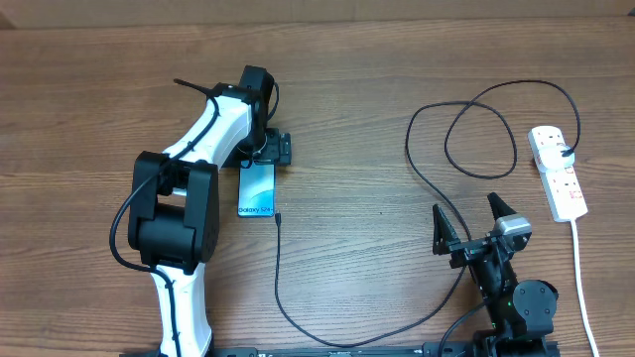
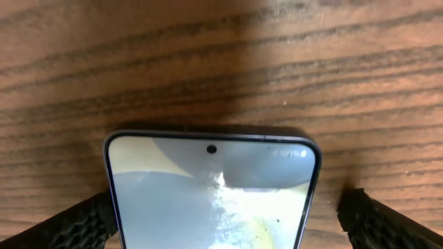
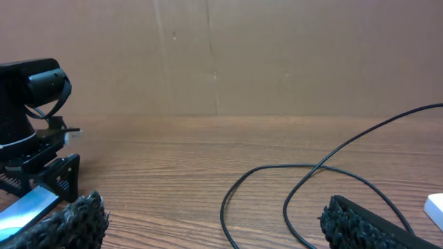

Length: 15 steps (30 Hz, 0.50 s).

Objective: Plug charger to phone and switch on socket

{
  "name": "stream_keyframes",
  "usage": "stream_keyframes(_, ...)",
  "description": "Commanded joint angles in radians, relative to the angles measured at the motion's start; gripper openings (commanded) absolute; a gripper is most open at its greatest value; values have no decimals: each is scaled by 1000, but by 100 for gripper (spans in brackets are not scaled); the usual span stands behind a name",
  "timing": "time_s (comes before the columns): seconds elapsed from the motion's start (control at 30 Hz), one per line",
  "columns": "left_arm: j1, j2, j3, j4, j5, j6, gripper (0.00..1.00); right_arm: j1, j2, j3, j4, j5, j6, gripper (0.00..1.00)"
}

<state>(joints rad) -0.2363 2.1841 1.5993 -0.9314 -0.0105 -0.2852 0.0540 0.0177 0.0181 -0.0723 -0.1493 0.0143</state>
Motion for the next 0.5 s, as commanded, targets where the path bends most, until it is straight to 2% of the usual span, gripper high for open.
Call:
stream_keyframes(0.0,-6,66,-34,23,-23,-7,100,3,0,-10,3,7,-4,100)
stream_keyframes(0.23,-6,66,-34,16,-23,-6,94,3,0,-10,3,7,-4,100)
stream_keyframes(0.47,-6,66,-34,9,-23,-6,95,3,0,-10,3,7,-4,100)
